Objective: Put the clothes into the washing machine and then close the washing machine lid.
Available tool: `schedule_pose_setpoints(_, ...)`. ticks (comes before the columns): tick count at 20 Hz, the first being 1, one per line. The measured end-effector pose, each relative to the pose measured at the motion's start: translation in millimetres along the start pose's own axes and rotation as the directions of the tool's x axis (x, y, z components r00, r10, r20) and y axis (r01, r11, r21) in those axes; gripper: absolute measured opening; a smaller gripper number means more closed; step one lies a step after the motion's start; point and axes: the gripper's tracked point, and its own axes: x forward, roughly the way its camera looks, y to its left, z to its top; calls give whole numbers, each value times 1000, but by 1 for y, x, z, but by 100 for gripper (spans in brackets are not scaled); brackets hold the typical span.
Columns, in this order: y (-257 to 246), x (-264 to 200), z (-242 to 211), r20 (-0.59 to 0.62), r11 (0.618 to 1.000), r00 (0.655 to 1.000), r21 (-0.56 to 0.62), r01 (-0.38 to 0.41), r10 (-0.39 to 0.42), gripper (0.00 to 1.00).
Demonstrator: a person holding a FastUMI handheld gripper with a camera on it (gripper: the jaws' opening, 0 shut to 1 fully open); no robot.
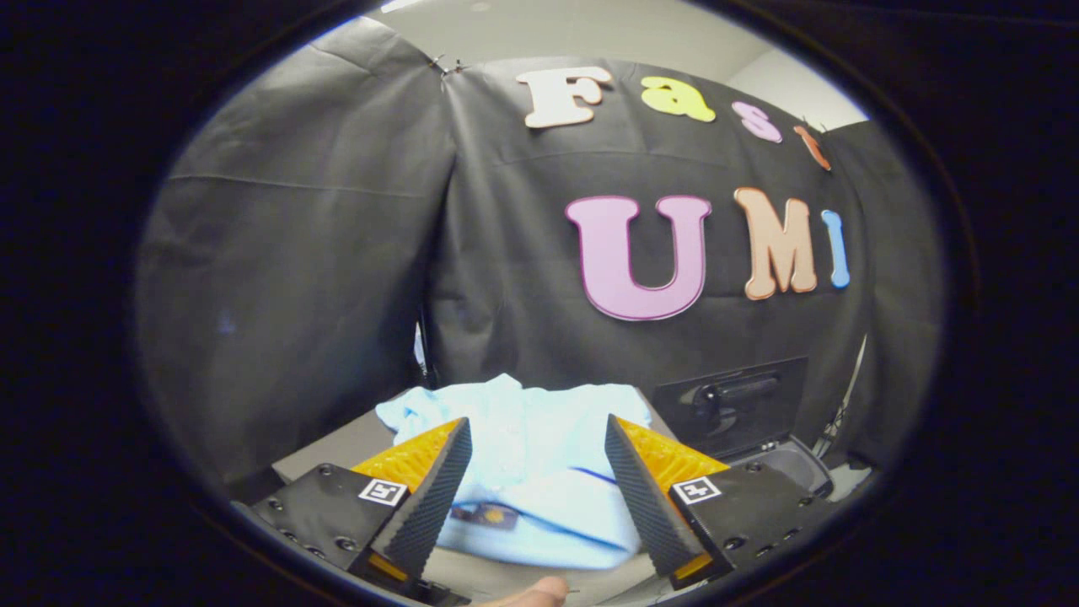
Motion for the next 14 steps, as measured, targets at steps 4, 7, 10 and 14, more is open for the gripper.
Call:
schedule_pose_setpoints(4, 6, 48, 5, -94, 999, 995, 39, 31, -27, 98)
schedule_pose_setpoints(7, 10, 74, -20, -272, 999, 961, -12, 49, -50, 97)
schedule_pose_setpoints(10, 21, 100, -42, -383, 999, 923, -25, 34, -41, 98)
schedule_pose_setpoints(14, 18, 109, -68, -478, 998, 876, -44, 51, -66, 100)
